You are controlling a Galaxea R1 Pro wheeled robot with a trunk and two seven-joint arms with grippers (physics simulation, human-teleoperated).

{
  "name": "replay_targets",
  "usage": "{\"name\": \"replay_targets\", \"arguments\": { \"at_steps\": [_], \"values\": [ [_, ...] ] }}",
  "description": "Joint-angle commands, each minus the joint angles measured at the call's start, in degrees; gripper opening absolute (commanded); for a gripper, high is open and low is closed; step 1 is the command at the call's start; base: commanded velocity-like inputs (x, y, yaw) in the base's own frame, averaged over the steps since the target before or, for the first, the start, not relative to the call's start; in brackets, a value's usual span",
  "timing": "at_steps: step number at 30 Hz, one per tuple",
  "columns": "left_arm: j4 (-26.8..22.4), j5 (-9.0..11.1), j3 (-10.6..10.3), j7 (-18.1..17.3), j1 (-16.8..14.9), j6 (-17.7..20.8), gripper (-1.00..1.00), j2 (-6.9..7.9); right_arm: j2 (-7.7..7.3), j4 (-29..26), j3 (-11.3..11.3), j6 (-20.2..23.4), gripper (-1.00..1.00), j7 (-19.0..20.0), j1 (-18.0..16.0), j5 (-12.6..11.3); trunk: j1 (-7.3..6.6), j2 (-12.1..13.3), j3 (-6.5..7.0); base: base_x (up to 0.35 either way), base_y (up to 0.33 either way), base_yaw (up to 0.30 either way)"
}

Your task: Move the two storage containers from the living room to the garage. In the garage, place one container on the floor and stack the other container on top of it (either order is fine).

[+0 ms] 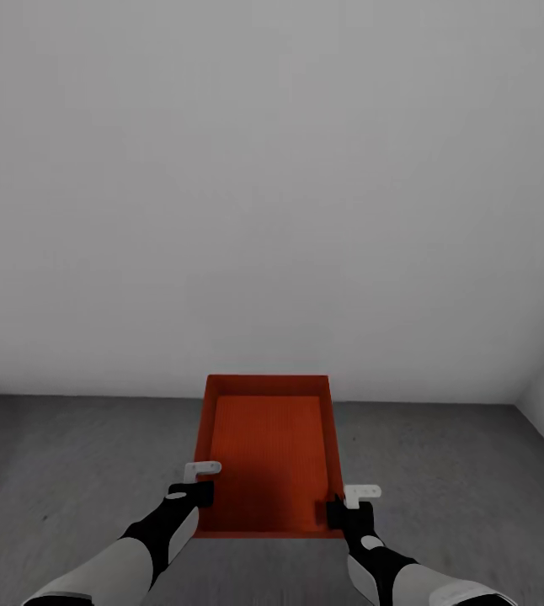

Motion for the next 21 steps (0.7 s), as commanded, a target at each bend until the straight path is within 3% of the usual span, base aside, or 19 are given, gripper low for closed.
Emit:
{"name": "replay_targets", "arguments": {
  "at_steps": [1, 21],
  "values": [
    [-0.6, 0.6, 4.2, 0.6, -0.1, 0.5, -1.0, 0.04, -0.26, 0.1, -2.1, -0.5, -1.0, -0.6, 0.0, -2.1, 0.0, -0.1, -0.16, 0.0, 0.0, 0.0],
    [-0.5, 0.6, 4.1, 0.6, -0.1, 0.5, -1.0, 0.04, -0.26, 0.1, -2.1, -0.5, -1.0, -0.6, 0.0, -2.1, 0.0, -0.1, -2.0, 0.0, 0.0, 0.0]
  ]
}}
